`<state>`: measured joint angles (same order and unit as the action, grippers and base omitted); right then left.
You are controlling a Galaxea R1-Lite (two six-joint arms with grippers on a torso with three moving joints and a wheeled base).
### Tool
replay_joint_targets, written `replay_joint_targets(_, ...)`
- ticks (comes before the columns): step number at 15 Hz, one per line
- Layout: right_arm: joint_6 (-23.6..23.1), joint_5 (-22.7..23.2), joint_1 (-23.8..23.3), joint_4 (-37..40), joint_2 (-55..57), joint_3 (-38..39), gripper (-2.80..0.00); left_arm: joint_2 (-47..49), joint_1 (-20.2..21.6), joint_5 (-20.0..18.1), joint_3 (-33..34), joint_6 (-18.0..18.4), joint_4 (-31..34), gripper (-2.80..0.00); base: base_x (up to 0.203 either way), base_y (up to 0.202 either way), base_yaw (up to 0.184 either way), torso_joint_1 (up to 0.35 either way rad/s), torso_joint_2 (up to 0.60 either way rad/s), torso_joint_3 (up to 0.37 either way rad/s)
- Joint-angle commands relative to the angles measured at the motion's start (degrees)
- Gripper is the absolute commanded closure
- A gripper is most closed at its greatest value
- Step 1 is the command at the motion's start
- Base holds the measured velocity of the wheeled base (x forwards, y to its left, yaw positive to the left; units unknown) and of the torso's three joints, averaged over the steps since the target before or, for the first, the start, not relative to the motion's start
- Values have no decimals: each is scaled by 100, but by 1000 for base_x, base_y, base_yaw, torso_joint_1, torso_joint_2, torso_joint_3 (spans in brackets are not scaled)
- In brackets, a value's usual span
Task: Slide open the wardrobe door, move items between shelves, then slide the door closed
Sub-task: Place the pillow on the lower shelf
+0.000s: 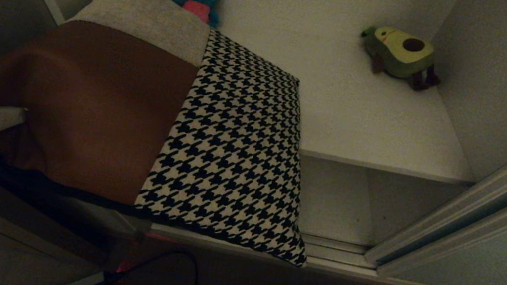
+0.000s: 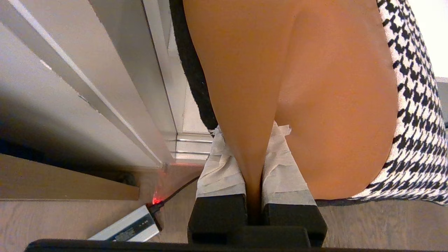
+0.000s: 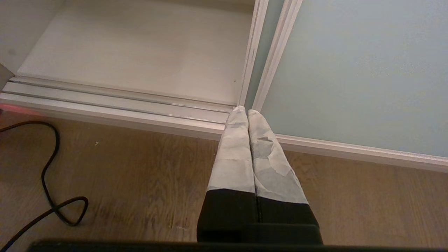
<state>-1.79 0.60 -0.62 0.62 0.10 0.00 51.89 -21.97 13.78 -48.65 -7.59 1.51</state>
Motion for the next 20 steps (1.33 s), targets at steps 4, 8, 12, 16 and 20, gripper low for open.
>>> replay_joint_targets(4, -5, 2, 1, -1, 3, 18, 0, 13, -30, 22, 94, -29, 37, 0, 0, 0, 0, 0, 0, 0)
replay_joint_targets(8, -5, 2, 1, -1, 8, 18, 0, -3, 26, -51, -48, -49, 192, 0, 0, 0, 0, 0, 0, 0)
replay_joint_targets(12, -5, 2, 1, -1, 4, 18, 0, -186, 35, -65, 202, 15, 243, 0, 0, 0, 0, 0, 0, 0)
replay_joint_targets(16, -5, 2, 1, -1, 5, 18, 0, -311, 35, -42, 319, 48, 262, 0, 0, 0, 0, 0, 0, 0)
replay_joint_targets(20, -5, 2, 1, -1, 2, 18, 0, -232, 35, -69, 278, 39, 245, 0, -172, 0, -2, 0, 2, 4)
